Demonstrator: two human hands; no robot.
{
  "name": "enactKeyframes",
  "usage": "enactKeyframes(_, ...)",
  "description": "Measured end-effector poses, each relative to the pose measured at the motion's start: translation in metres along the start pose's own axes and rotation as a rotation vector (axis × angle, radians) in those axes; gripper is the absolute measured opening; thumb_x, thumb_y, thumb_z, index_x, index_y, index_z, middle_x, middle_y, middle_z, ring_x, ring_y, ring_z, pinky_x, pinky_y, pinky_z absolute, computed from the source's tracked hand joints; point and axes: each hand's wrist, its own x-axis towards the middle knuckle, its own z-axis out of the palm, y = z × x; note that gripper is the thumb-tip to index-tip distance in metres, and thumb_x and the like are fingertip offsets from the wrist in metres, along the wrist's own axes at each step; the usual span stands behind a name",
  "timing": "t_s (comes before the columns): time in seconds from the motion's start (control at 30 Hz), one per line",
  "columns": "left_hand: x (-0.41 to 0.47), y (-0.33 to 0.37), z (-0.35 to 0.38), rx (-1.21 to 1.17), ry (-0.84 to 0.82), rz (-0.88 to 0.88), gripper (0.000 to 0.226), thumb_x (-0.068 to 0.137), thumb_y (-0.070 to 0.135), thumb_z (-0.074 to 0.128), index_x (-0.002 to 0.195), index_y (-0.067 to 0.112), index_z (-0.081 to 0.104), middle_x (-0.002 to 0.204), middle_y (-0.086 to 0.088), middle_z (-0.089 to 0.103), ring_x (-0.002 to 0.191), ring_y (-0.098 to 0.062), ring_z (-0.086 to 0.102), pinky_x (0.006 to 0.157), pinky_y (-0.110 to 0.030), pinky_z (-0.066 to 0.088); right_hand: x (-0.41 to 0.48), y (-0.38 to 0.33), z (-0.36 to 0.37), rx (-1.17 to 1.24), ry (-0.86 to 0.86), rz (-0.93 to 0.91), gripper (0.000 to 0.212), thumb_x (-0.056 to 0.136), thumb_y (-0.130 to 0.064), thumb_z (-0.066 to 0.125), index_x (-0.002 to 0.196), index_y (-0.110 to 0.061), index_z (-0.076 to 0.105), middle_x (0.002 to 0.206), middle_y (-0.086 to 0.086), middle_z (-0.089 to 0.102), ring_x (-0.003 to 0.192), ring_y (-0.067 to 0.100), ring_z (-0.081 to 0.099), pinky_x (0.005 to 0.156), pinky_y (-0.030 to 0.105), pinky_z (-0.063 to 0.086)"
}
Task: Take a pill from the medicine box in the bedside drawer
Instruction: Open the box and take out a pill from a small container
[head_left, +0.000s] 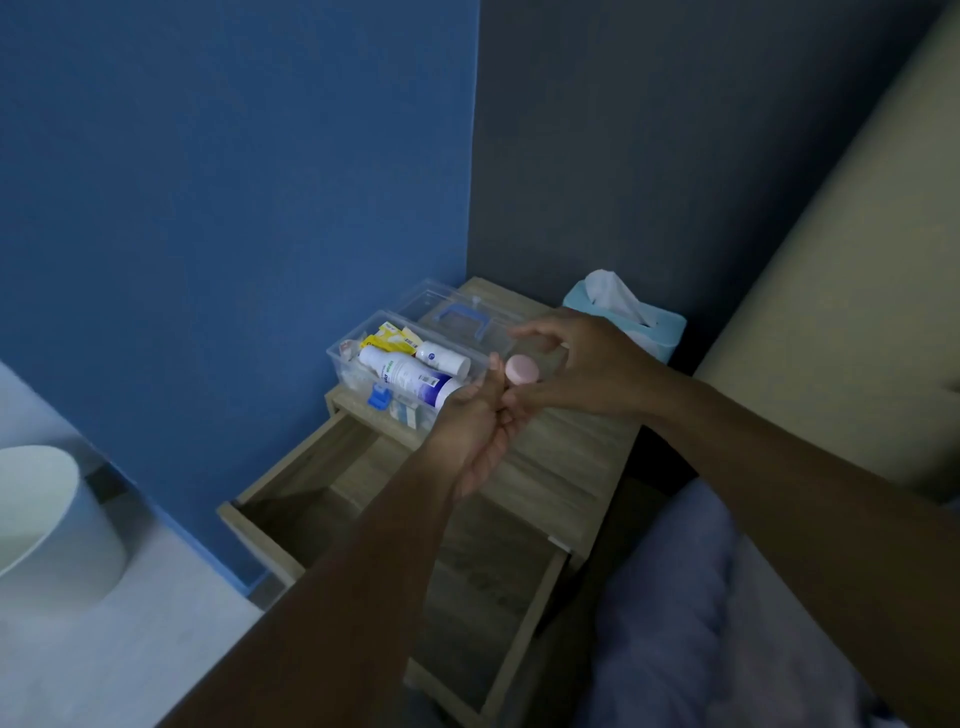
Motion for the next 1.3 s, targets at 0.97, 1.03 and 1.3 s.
enactKeyframes(0.97, 0.016, -0.053, -0.042, 0.032, 0.027, -0.160, 0.034, 0.099, 0.036, 0.045, 0.095, 0.008, 0.065, 0.075, -0.003, 0.075, 0.072, -0.009, 0.072, 0.094, -0.031, 0.050, 0.002, 0.038, 0.048, -0.234, -0.168, -0.110, 0.020, 0.087, -0.025, 0.065, 0.091, -0.007, 0.072, 0.087, 0.000, 0.071, 0.080, 0.016, 0.065, 0.067, 0.026, 0.047)
enactKeyframes(1.03, 0.013, -0.055, -0.044, 0.018, 0.042, -0.165, 0.042, 0.099, 0.036, 0.044, 0.112, 0.001, 0.062, 0.085, -0.007, 0.075, 0.076, -0.010, 0.072, 0.098, -0.033, 0.048, 0.003, 0.041, 0.045, -0.204, -0.144, -0.156, 0.024, 0.082, -0.014, 0.069, 0.106, -0.013, 0.070, 0.099, -0.010, 0.063, 0.087, 0.006, 0.058, 0.069, 0.013, 0.039)
enactKeyframes(1.3, 0.013, -0.061, -0.057, -0.024, -0.031, -0.202, 0.038, 0.102, 0.009, 0.041, 0.139, 0.003, 0.046, 0.125, -0.015, 0.064, 0.110, -0.022, 0.065, 0.101, -0.034, 0.048, -0.024, 0.091, 0.066, 0.067, 0.081, 0.164, 0.020, 0.080, -0.023, 0.077, 0.098, -0.017, 0.072, 0.100, 0.005, 0.067, 0.087, 0.015, 0.067, 0.081, 0.036, 0.058)
